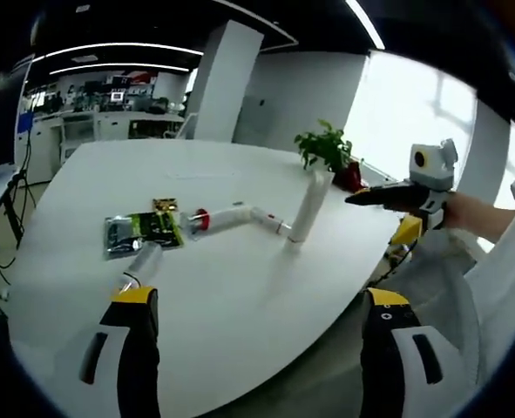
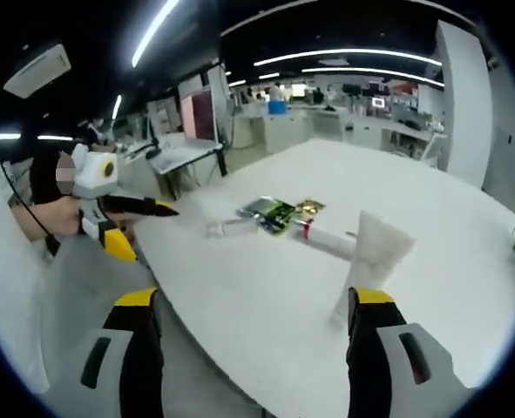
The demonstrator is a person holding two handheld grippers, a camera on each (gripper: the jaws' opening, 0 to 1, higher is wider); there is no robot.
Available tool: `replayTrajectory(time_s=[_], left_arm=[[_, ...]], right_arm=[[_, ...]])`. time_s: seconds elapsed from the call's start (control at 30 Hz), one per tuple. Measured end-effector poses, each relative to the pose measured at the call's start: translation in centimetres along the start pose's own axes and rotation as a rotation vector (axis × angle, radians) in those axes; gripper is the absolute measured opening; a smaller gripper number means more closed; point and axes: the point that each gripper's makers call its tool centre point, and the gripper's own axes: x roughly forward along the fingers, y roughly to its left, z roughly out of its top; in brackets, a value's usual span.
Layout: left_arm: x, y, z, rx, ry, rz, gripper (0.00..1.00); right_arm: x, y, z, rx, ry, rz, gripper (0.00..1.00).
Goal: Arrange the skincare products in the storage area until every visible bottle or jar stands upright without overlapping.
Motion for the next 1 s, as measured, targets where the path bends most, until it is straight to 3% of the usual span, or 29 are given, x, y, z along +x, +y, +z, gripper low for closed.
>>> replayTrajectory(time_s=[0.17,0.3,0.47,0.63,0.77,0.83,0.9,1.0], left_arm=[[-0.1,0.1,0.2,0.004,-0.01,0.001,0.89],[-0.5,0.3,0.8,-0.04,-0.054,-0.007,0.88],[-0.4,0.3,0.7,-0.026,-0.048,0.001,0.87],[-0.3,0.1,0.7,-0.021,-0.044,-0.006,0.88],[-0.3,0.1,0.7,-0.021,-0.046,-0.007,0.88],[-0.4,0.1,0.7,-0.023,-0.049,-0.006,0.88],[-0.4,0.3,0.8,-0.028,-0.055,-0.002,0.88],[-0.4,0.4,0.9,-0.033,-0.06,0.003,0.88]], right_arm=[[1.2,-0.5,2.2,-0.088,0.022,0.013,0.86],[2.5,-1.3,3.6,-0.134,0.034,0.03,0.85],[4.0,-1.9,5.9,-0.182,0.031,0.048,0.84],[6.3,-2.1,7.3,-0.237,0.076,0.066,0.79],[8.4,-2.1,7.7,-0.349,0.17,0.049,0.69],[9.6,-2.2,7.9,-0.408,0.211,0.032,0.7],[11.2,-2.7,7.9,-0.485,0.305,0.004,0.69],[13.2,-2.6,8.0,-0.566,0.353,0.01,0.7]])
